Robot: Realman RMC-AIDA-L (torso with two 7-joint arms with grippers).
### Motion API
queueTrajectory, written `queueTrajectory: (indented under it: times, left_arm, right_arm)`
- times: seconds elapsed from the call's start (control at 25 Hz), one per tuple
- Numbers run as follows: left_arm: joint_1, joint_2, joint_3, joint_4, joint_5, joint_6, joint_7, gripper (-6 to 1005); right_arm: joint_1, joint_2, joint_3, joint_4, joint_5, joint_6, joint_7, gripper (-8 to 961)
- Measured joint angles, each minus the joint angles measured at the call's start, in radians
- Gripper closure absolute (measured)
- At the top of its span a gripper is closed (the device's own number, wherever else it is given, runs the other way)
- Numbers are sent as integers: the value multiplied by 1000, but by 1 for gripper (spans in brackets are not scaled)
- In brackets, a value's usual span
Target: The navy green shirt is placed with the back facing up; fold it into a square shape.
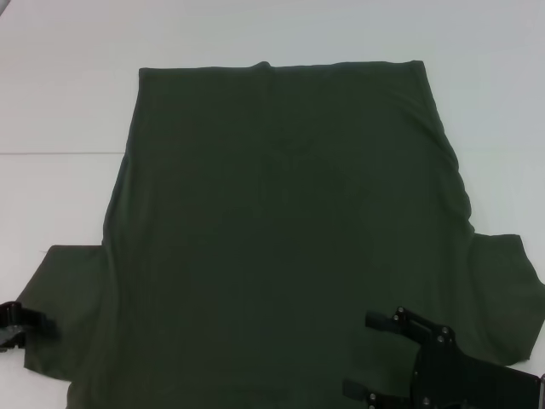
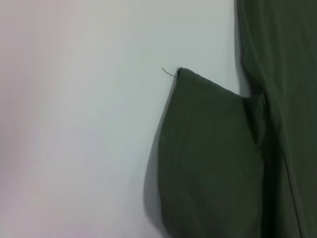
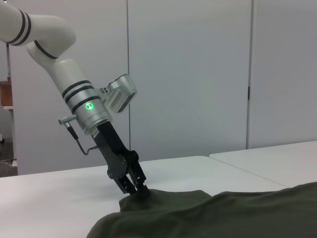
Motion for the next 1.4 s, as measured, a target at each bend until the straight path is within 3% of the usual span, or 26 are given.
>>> queueTrajectory:
  times: [0.44, 0.64, 0.8, 1.4]
  left_arm:
    - [2, 1, -6, -1, -4, 2, -3, 846]
    - [1, 2, -1, -1, -4, 4, 7, 978]
    - [-4, 5, -1, 1, -4, 5, 22, 978]
    - [-39, 58, -10, 89, 19, 4, 42, 980]
  right_arm:
    - [1, 0, 0, 0, 0, -4, 0, 17]
    - [2, 0, 0, 0, 0, -7, -2, 17]
    - [4, 0, 0, 0, 0, -9, -2, 17]
    - [4, 0, 0, 0, 11, -16, -4, 18]
